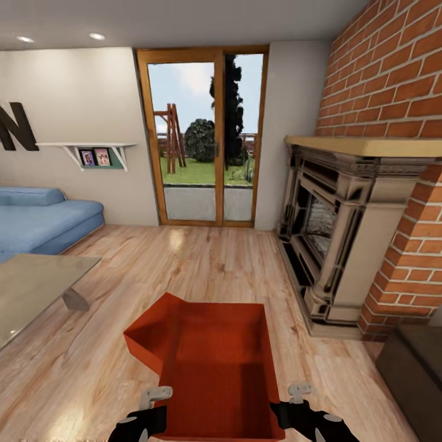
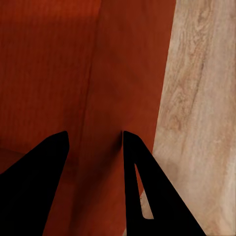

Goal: Move the two storage containers from the living room to the garage. In the garage, place one container on the floor and stack the other container on top of it (either order is fine).

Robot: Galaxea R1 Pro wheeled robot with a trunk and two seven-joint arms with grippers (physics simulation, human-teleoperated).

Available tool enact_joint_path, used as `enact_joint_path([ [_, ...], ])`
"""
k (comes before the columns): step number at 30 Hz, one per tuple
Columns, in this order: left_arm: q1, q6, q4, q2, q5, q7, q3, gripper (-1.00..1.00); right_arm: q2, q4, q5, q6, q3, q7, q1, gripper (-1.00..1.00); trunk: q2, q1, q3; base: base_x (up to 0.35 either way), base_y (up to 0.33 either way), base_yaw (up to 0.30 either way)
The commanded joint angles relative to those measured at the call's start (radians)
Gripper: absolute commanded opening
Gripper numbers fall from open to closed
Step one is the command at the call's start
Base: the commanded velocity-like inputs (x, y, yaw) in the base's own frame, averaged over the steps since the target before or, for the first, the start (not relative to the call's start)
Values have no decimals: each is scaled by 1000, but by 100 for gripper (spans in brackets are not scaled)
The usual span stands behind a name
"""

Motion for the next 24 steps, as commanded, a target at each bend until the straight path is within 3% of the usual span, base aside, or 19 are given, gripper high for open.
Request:
enact_joint_path([
  [1,-1,-11,-3,-1,-33,8,8,-100,0,0,-1,8,7,23,1,-100,7,-4,2,0,0,300],
  [24,-1,-10,-3,-1,-33,8,8,-100,0,0,-4,9,10,22,1,-100,168,-92,74,0,0,300],
])
